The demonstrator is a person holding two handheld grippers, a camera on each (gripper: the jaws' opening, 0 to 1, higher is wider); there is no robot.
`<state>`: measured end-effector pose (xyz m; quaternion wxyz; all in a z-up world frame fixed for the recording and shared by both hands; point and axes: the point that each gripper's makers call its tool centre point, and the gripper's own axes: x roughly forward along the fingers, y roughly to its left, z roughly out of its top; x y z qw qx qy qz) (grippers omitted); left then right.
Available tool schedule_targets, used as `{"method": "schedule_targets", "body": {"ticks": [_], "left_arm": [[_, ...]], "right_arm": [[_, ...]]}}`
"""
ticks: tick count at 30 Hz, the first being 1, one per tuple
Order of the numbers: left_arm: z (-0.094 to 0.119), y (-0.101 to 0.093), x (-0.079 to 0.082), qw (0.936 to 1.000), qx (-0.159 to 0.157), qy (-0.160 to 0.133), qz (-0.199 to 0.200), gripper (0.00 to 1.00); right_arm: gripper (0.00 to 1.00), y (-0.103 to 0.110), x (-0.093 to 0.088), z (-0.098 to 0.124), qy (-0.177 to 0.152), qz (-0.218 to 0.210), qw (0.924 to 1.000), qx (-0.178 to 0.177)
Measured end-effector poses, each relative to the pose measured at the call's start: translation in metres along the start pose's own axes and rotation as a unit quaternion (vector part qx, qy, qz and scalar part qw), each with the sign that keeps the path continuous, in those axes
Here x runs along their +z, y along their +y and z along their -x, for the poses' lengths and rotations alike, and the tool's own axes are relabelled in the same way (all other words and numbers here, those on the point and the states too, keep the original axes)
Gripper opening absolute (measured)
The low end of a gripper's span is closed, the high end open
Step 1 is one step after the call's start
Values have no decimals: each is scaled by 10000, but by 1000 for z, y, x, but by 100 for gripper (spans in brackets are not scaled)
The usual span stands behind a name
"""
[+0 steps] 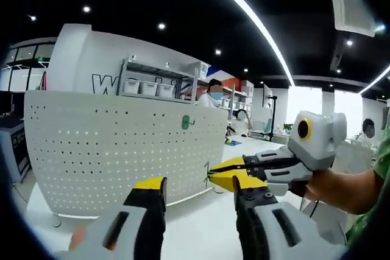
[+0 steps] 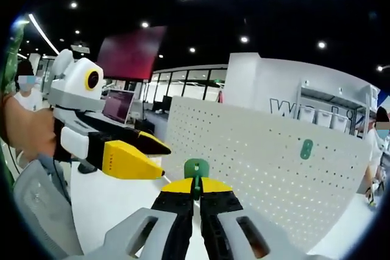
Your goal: Insert the hook assembly into the mounting plate slot until the hook locks in place.
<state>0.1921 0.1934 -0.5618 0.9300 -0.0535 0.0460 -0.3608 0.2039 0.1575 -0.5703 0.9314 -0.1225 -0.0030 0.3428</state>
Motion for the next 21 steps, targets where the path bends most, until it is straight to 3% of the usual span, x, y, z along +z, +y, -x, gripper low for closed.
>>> {"method": "schedule_targets", "body": {"ticks": [5,8,11,14,17,21], "left_arm": [[-1,-2,-2,10000,-41,5,-18,63],[-2,-2,-3,10000,-30,-18,-54,75],[-2,-5,-3,9999,-112,-9,-83,74],[-2,-5,-2,9998,-88,-80,-130,85],[-1,-9,-3,9997,-192,-52,-147,80],[-1,-11,-2,9995,-221,-93,-189,86]], "right_arm": [[1,-4,0,0,-6,-55,10000,-59],[1,-6,1,0,-19,-90,9999,-95],[1,-7,1,0,-25,-112,9999,-121],[1,-9,2,-1,-34,-136,9998,-154],[1,-11,2,-1,-44,-160,9997,-187],[1,-16,4,-1,-59,-203,9994,-263]]}}
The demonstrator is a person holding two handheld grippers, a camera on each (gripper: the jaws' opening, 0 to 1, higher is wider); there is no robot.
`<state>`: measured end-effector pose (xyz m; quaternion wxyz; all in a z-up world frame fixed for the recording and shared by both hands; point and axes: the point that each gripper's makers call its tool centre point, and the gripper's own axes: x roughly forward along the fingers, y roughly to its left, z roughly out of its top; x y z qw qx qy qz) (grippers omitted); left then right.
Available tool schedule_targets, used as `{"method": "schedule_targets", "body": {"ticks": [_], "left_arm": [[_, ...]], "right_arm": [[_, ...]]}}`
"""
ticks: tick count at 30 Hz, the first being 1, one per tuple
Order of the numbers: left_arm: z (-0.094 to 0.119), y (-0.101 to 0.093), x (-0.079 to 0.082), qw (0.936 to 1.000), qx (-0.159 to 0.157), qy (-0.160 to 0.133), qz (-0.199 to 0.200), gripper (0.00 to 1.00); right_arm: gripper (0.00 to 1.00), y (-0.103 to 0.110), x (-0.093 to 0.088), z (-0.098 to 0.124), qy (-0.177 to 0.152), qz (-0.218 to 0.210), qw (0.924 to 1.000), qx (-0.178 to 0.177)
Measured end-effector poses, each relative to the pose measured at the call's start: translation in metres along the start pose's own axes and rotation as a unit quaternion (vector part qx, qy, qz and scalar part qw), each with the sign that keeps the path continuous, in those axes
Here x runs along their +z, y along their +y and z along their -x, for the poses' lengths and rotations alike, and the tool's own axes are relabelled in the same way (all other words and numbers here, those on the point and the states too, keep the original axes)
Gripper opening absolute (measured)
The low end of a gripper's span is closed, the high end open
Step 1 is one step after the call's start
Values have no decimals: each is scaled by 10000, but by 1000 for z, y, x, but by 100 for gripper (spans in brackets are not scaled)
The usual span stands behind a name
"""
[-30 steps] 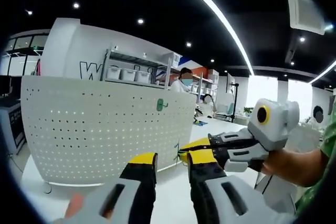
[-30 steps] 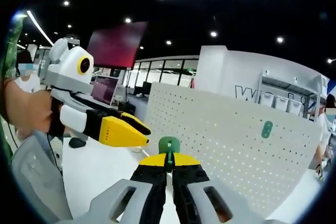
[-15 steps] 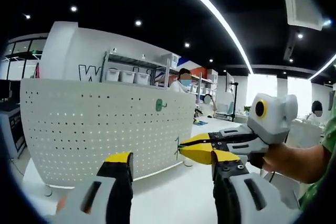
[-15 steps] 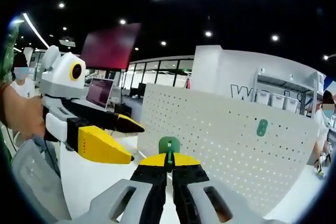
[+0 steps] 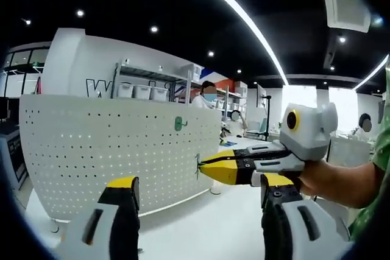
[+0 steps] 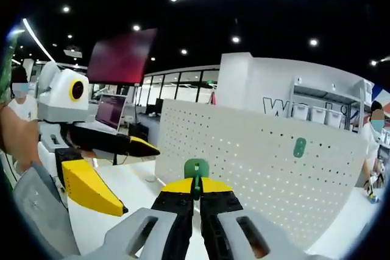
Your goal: Insert the hook assembly into the mounting plate slot until the hook locks in place.
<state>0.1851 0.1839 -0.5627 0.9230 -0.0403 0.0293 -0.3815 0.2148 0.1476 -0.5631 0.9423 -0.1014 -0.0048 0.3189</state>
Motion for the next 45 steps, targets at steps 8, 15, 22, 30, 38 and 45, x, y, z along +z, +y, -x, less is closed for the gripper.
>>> {"method": "schedule_targets", "body": {"ticks": [8,15,22,30,38,45], "left_arm": [[2,-3,1,9999,-39,-46,-158,93],[7,4,3,9997,128,-118,-154,100],[6,6,8,9995,169,-218,-146,100],[2,8,14,9993,172,-309,-125,100],[0,10,11,9994,161,-255,-177,100],[1,17,8,9996,90,-201,-184,100]], "right_arm": [[1,-11,10,-5,-87,-29,9998,-158],[1,-25,14,-11,-109,-90,9991,-412],[1,-44,18,-16,-131,-114,9974,-706],[1,-74,23,-28,-145,-222,9926,-1184],[1,-97,24,-42,-123,-277,9880,-1517],[1,-120,31,-55,-164,-341,9839,-1747]]}}
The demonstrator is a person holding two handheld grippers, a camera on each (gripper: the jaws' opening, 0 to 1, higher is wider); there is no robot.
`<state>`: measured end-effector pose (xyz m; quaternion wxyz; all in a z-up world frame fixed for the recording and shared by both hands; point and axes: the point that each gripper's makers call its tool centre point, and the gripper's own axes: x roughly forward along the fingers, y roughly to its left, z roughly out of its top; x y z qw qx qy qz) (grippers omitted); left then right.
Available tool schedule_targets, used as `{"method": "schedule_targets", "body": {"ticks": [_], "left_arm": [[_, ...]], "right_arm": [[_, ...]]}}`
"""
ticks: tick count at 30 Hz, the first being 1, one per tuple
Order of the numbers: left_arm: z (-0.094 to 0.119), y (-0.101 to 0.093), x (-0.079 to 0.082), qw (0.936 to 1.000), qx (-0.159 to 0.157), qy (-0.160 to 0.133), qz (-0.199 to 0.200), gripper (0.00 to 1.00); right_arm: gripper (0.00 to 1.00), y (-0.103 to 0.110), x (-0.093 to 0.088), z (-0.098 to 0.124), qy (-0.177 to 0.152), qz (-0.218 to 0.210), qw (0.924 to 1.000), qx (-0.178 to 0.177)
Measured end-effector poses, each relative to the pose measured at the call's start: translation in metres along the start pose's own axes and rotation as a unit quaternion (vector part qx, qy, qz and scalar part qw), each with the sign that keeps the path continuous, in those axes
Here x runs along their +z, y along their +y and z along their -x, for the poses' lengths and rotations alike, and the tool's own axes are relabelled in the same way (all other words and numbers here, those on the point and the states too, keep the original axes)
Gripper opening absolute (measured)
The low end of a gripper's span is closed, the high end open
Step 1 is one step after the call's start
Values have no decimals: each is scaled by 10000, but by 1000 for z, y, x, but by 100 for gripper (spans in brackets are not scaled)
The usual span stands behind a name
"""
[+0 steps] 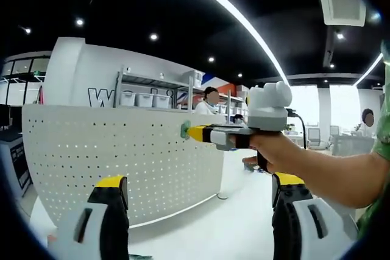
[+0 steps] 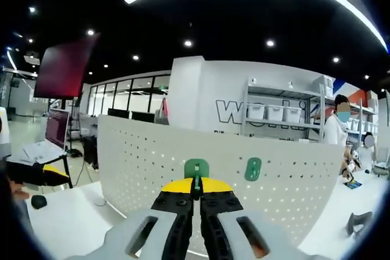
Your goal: Insert the hook assembly into the mounting plate slot until the hook locks in place.
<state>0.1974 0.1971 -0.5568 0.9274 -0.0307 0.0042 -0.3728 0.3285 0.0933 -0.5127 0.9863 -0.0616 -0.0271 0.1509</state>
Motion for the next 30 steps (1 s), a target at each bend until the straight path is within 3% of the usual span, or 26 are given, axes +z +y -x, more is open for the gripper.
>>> {"method": "schedule_targets", "body": {"ticks": [11,24,30], "left_arm": [[2,13,-7,9993,-365,33,79,100],[9,34,-12,9964,-786,43,313,100],[14,41,-16,9956,-899,132,224,100]], "right_arm": [[1,-20,-2,-32,49,-40,9996,-279],[1,-31,-7,-53,78,-64,9989,-463],[1,-36,-6,-59,52,-131,9983,-568]]}}
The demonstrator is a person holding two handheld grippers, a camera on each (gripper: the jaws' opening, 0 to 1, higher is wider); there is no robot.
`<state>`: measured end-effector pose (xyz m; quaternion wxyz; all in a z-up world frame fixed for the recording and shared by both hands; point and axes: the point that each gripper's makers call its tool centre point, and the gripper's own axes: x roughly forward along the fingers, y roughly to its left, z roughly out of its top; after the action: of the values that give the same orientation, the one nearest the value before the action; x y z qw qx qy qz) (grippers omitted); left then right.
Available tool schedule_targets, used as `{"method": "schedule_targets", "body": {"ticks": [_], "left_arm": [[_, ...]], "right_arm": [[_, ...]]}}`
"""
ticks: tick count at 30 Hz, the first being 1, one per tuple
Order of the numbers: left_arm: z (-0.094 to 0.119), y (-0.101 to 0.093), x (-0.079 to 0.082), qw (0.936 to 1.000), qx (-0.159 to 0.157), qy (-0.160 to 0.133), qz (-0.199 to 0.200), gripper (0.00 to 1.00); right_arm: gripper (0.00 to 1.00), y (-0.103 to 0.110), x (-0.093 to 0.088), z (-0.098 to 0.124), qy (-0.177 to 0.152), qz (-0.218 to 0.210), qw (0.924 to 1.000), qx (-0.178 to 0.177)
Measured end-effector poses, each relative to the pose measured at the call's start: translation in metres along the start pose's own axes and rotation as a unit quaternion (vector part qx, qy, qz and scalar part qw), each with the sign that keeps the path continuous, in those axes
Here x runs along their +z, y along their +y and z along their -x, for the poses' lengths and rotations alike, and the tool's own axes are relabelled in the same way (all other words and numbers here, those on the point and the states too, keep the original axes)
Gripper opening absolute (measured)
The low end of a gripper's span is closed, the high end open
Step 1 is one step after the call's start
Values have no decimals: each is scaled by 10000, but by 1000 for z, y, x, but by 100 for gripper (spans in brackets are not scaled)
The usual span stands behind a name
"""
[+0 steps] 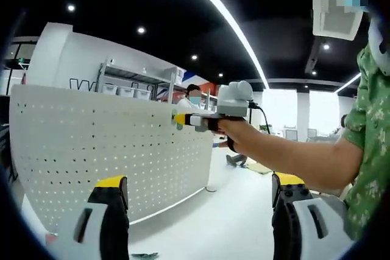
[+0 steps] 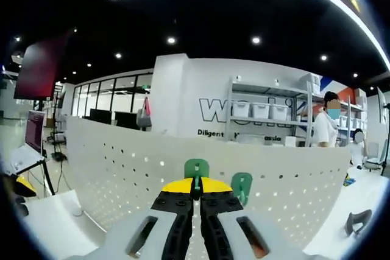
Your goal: Insert the hook assembly into the mounting plate slot until the hook locks in place.
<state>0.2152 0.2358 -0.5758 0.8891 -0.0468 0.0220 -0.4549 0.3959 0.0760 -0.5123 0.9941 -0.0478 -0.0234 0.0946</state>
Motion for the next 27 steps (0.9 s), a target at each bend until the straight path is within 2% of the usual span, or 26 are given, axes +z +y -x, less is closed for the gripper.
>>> {"method": "schedule_targets", "body": {"ticks": [12,27], "left_arm": [[5,6,-7,10000,-22,31,59,100],[7,8,-9,9999,-79,19,115,99]], "right_arm": [[1,-5,0,-8,114,-169,9992,-331],[1,-2,-4,-15,216,-138,9987,-437]]}}
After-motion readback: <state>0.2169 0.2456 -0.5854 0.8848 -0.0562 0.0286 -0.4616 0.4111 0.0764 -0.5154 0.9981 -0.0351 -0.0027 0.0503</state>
